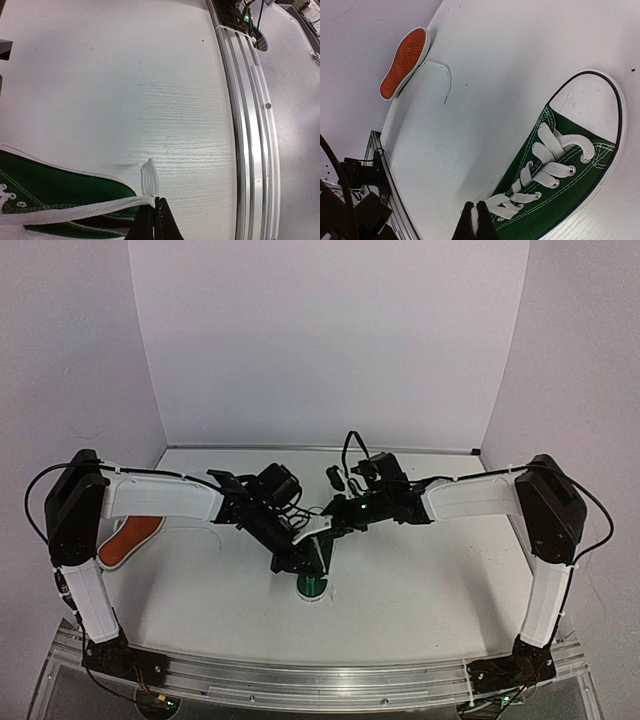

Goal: Tie the shoes

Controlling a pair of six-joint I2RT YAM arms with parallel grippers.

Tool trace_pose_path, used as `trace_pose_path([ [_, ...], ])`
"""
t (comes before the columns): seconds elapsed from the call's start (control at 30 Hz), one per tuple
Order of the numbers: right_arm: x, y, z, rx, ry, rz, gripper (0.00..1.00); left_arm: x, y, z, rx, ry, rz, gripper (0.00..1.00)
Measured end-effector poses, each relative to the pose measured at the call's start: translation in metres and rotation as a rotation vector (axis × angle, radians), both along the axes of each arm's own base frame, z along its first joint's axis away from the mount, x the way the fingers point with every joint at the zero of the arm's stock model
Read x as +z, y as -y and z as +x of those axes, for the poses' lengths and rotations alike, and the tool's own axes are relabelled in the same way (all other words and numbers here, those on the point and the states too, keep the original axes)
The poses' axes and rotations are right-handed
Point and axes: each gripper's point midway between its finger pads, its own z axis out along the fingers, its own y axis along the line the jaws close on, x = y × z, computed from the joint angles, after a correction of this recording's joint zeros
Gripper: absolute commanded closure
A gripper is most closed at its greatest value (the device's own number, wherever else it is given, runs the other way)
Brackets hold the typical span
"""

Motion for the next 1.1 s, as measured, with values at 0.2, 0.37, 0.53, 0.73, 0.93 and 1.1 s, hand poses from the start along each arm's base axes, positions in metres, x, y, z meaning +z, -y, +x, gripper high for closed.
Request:
trace_pose_path([
  [0.2,-0.002,0.001,-0.002,0.009,-0.005,-0.007,1.0,-0.012,0.024,0.0,-0.029,0.079,-0.034,0.97],
  [0.37,-0.003,0.005,0.002,0.001,-0.004,-0.012,1.0,-0.016,0.032,0.012,-0.013,0.169,-0.044,0.65],
  [0.53,-0.002,0.003,0.0,0.013,-0.007,-0.004,1.0,-0.007,0.017,0.013,0.033,0.202,-0.08,0.54],
  [0.73,-0.001,0.003,-0.002,0.024,-0.01,0.001,1.0,0.047,-0.018,0.04,0.165,0.255,-0.196,0.61],
  [0.93,-0.001,0.002,-0.003,0.03,-0.01,0.002,1.0,0.076,-0.041,0.079,0.312,0.319,-0.261,0.64],
  [1.1,-0.001,0.002,-0.004,0.033,-0.012,0.004,1.0,0.053,-0.038,0.087,0.329,0.294,-0.225,0.67],
])
